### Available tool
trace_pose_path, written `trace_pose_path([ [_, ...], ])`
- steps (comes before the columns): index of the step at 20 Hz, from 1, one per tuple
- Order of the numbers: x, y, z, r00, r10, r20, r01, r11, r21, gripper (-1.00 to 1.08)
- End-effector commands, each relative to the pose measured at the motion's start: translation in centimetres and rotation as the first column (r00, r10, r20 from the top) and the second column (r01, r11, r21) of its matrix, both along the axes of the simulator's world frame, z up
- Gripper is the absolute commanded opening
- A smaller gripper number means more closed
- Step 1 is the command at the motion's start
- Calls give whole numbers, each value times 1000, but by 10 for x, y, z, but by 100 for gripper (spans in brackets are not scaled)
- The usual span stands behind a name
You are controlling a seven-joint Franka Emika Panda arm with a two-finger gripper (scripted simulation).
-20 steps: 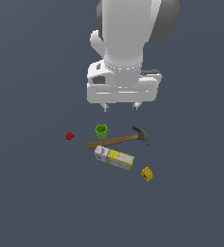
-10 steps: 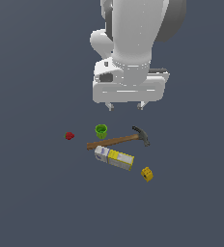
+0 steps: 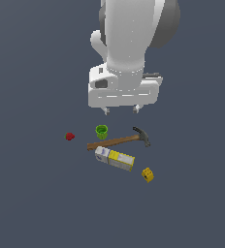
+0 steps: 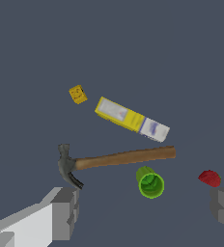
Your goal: Pick up a designated object from a clutter of objects.
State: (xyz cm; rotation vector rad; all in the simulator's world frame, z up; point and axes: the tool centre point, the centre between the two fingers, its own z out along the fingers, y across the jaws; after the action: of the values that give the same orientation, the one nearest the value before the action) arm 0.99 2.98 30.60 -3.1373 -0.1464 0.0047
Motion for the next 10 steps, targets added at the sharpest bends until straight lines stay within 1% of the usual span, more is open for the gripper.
trace_pose_path([
  [1,1,-7,-6,1000,24,0,-24,1000,-2,100],
  [6,3,-27,-21,996,89,-1,-89,996,-6,100],
  [10,4,-47,-37,988,155,-2,-155,988,-9,100],
])
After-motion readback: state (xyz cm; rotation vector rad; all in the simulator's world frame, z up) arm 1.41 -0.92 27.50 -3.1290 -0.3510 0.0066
